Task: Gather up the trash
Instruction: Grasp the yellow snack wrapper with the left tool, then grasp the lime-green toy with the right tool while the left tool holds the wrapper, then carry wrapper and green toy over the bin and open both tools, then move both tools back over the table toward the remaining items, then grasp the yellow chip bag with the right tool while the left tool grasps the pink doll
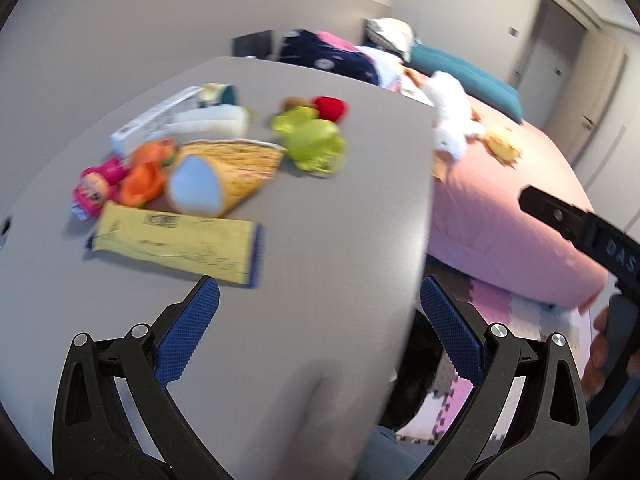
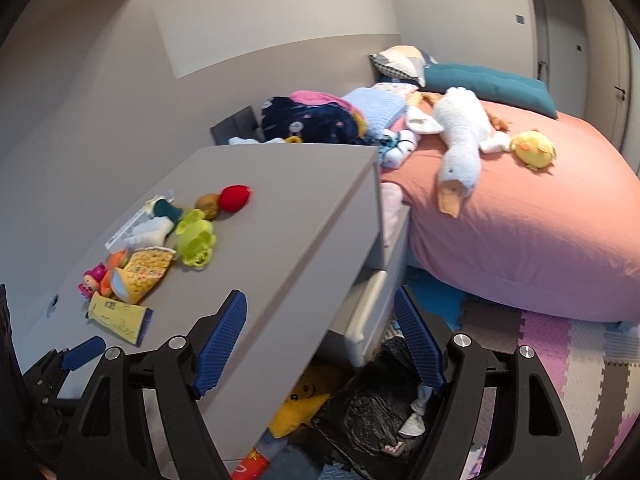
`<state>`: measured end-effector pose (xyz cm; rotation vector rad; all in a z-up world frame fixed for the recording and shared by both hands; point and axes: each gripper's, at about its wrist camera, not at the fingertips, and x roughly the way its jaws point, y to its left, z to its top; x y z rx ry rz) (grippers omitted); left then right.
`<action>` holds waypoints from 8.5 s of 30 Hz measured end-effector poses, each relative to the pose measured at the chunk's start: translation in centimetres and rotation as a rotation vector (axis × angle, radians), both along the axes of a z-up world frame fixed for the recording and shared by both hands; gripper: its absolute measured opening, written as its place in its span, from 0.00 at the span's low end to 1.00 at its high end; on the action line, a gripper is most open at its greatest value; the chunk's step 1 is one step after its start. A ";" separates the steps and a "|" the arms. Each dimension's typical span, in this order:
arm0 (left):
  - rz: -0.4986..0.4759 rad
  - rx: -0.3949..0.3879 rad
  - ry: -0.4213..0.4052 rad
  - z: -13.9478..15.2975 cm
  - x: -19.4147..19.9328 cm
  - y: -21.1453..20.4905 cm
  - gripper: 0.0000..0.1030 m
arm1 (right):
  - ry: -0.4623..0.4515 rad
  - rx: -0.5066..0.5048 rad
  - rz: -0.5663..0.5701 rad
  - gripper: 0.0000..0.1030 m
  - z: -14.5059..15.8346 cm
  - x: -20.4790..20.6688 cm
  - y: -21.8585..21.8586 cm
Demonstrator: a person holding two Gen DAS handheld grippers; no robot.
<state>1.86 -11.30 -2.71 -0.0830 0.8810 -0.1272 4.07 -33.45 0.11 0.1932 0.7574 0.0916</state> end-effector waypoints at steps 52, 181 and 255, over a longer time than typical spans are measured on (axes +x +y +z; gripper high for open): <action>0.347 0.002 0.003 -2.4 4.4 13.6 0.29 | 0.094 -0.078 0.221 0.75 -4.1 13.4 14.5; -0.073 0.097 -0.018 0.5 0.0 -2.7 0.91 | 0.021 -0.029 0.017 0.82 -2.3 -0.9 0.0; 0.172 0.093 0.034 -2.5 9.9 20.0 0.39 | 0.065 -0.156 0.515 0.27 -3.3 6.6 24.6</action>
